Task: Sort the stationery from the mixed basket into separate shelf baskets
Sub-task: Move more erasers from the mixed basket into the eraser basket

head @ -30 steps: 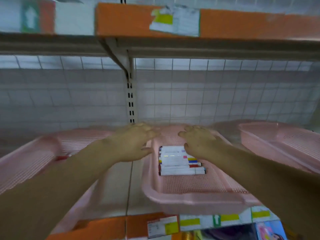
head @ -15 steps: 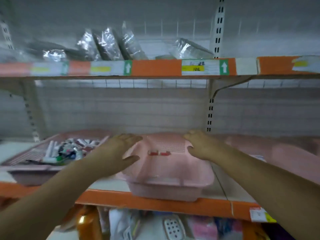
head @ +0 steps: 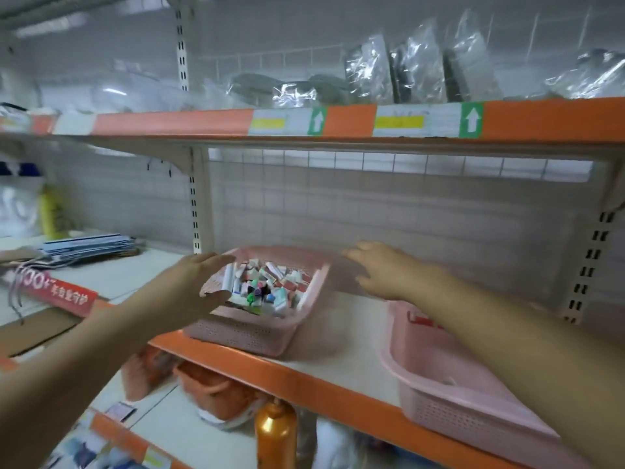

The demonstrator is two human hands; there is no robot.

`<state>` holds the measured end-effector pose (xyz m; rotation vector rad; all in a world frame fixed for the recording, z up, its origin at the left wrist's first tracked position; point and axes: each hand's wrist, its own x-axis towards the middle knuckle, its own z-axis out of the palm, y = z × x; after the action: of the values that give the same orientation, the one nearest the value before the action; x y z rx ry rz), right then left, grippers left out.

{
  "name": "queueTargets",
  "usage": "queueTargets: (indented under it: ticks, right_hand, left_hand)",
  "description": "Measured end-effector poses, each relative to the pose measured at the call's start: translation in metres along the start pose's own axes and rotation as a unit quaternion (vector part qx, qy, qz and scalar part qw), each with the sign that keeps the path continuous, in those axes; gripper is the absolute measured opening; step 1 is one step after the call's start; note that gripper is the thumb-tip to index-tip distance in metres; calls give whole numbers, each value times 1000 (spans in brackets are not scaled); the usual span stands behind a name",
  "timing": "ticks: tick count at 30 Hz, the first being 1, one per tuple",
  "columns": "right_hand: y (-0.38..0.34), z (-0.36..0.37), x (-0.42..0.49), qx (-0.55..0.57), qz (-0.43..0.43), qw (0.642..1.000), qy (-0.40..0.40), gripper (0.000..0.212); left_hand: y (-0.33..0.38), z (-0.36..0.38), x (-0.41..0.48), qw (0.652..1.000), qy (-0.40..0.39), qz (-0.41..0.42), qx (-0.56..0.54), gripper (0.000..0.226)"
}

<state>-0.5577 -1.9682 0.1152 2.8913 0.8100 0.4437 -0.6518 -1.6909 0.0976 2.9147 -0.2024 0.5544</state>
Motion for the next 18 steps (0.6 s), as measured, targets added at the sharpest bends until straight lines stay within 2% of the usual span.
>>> queueTargets:
  ticks: [3, 8, 13, 18]
  right_hand:
    - [-11, 19, 50, 21, -36, 999, 4, 56]
    - [-20, 53, 113, 36, -54, 997, -43, 53]
    - [-16, 90, 144, 33, -17, 995, -96, 42]
    - [-18, 111, 161, 89, 40, 988, -123, 43]
  left_hand:
    - [-27, 7, 23, 1000, 14, -1, 9, 58]
    - [-61, 29, 66, 1000, -12, 5, 20, 54]
    - [-80, 56, 106, 998, -54, 6, 5, 52]
    - [-81, 79, 165, 990, -126, 63, 8, 49]
